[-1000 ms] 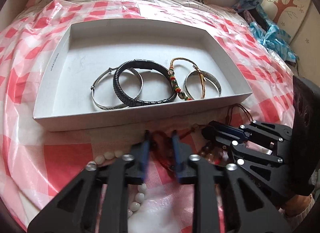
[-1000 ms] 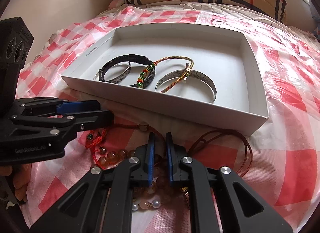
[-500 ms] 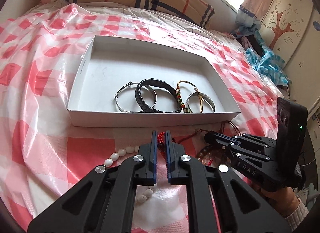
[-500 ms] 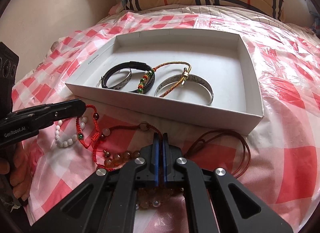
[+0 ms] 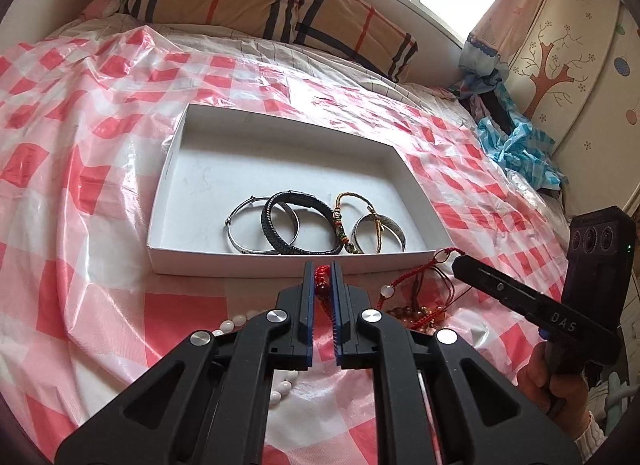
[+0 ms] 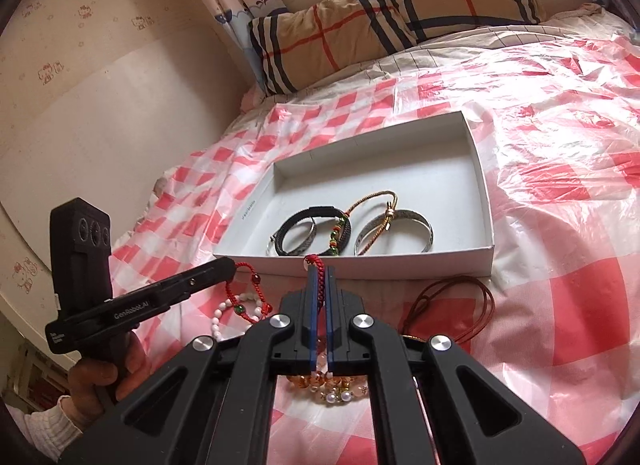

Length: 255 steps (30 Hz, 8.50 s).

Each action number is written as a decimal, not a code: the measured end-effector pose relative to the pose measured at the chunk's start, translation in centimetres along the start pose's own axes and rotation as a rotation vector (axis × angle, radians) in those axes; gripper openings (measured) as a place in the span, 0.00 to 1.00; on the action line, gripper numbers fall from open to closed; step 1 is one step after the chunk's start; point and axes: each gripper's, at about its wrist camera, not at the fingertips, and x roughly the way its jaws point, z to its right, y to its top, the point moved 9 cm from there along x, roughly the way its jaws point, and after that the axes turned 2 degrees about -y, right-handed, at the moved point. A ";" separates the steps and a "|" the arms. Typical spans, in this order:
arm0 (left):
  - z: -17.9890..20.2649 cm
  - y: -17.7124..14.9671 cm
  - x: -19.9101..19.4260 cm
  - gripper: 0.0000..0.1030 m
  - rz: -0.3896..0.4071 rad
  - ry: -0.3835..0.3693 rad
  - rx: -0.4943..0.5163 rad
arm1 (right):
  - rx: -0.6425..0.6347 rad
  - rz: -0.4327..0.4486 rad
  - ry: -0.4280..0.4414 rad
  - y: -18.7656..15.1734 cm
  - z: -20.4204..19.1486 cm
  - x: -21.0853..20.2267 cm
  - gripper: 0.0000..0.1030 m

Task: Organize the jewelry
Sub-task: 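Carry both red bracelets into the white box and open both grippers, then move the left gripper to the white bead bracelet while the right approaches the brown cord necklace, then grasp the white bead bracelet with the left gripper while the right grasps the brown cord necklace, then lower both held items into the white box and open both grippers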

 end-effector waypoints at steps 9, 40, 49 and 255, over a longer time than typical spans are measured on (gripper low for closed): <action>1.3 1.8 -0.1 0.06 0.036 -0.022 0.017 | -0.016 0.070 0.025 3.3 -1.4 -1.1 0.04; -0.5 6.3 1.7 0.07 0.114 0.002 -0.040 | 0.017 0.121 0.056 7.4 -1.9 3.0 0.04; -3.3 4.7 5.7 0.11 0.001 0.120 -0.074 | 0.002 -0.005 -0.135 5.3 2.4 6.9 0.13; 3.9 3.3 -1.8 0.07 0.042 -0.019 0.053 | 0.124 0.028 -0.150 -0.2 5.7 -3.1 0.03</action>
